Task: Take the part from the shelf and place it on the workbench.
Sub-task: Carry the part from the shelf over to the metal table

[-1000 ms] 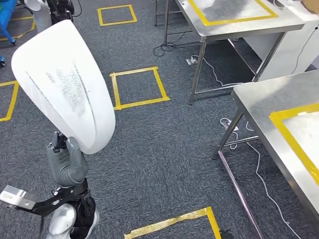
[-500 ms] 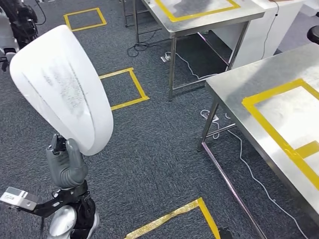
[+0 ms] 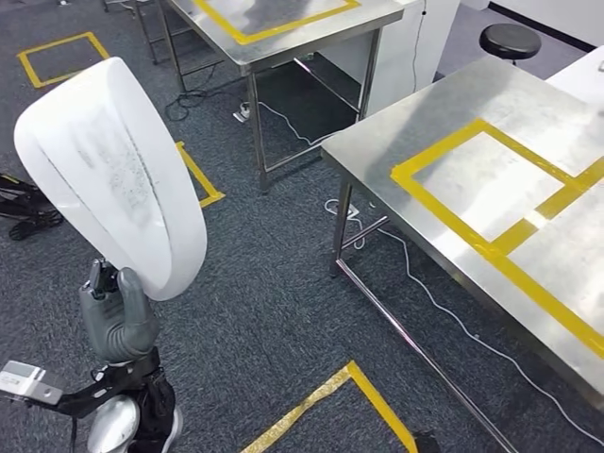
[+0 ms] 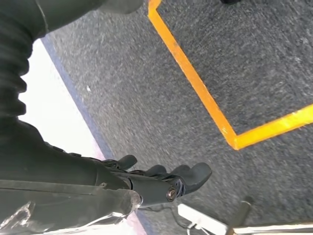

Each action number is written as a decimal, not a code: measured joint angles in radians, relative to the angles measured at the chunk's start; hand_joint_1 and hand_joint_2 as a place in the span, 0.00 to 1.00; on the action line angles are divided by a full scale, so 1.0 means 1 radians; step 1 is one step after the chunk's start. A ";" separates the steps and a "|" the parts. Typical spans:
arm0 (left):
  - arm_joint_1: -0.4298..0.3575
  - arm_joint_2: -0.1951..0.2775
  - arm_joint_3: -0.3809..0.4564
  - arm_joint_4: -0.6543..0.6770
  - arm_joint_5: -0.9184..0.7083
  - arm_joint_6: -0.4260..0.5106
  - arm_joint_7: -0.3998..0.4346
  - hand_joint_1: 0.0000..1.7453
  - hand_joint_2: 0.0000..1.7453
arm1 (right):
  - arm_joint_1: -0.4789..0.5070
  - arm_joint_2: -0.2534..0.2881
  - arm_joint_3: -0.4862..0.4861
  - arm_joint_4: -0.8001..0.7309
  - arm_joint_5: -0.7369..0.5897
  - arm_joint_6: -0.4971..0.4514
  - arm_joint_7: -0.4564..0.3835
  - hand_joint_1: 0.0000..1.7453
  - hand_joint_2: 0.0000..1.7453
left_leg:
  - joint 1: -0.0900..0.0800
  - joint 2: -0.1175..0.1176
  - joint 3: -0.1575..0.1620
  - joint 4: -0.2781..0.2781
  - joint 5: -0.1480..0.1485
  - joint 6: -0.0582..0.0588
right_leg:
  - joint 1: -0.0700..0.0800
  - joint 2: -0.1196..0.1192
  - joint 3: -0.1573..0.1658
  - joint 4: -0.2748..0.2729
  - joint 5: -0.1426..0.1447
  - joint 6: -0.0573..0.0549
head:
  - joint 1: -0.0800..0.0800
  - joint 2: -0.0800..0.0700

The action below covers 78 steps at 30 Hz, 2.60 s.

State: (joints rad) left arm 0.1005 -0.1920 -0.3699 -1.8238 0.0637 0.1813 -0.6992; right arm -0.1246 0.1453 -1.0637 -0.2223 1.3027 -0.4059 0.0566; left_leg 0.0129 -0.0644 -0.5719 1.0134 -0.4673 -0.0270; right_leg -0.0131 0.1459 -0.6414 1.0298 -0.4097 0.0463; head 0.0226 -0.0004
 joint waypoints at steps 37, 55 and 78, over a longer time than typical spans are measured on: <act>-0.018 -0.007 0.006 0.000 -0.009 -0.029 0.008 1.00 1.00 | 0.016 0.038 0.002 -0.004 -0.032 0.022 -0.011 0.00 1.00 | -0.004 0.078 0.003 -0.006 0.002 0.033 | 0.003 -0.130 -0.116 0.231 -0.119 0.021 | 0.007 0.000; 0.000 -0.001 0.008 -0.003 -0.013 -0.037 0.014 1.00 1.00 | 0.025 0.038 0.001 -0.004 -0.019 0.028 0.003 0.00 1.00 | -0.006 0.068 -0.111 0.236 -0.094 -0.015 | 0.001 -0.069 0.028 -0.005 -0.015 -0.024 | -0.003 0.000; 0.003 -0.010 -0.002 -0.006 -0.023 -0.033 0.047 1.00 1.00 | 0.021 0.038 0.073 -0.004 0.105 0.019 0.087 0.00 1.00 | -0.007 0.085 0.000 0.001 -0.002 0.001 | 0.007 -0.146 0.044 0.001 -0.035 -0.008 | 0.005 0.000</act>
State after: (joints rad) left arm 0.1036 -0.2017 -0.3715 -1.8294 0.0406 0.1485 -0.6527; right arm -0.1032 0.1831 -0.9906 -0.2266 1.4081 -0.3868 0.1436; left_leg 0.0054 0.0202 -0.5717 1.0141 -0.4689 -0.0255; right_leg -0.0063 -0.0005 -0.5974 1.0305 -0.4450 0.0380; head 0.0272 -0.0004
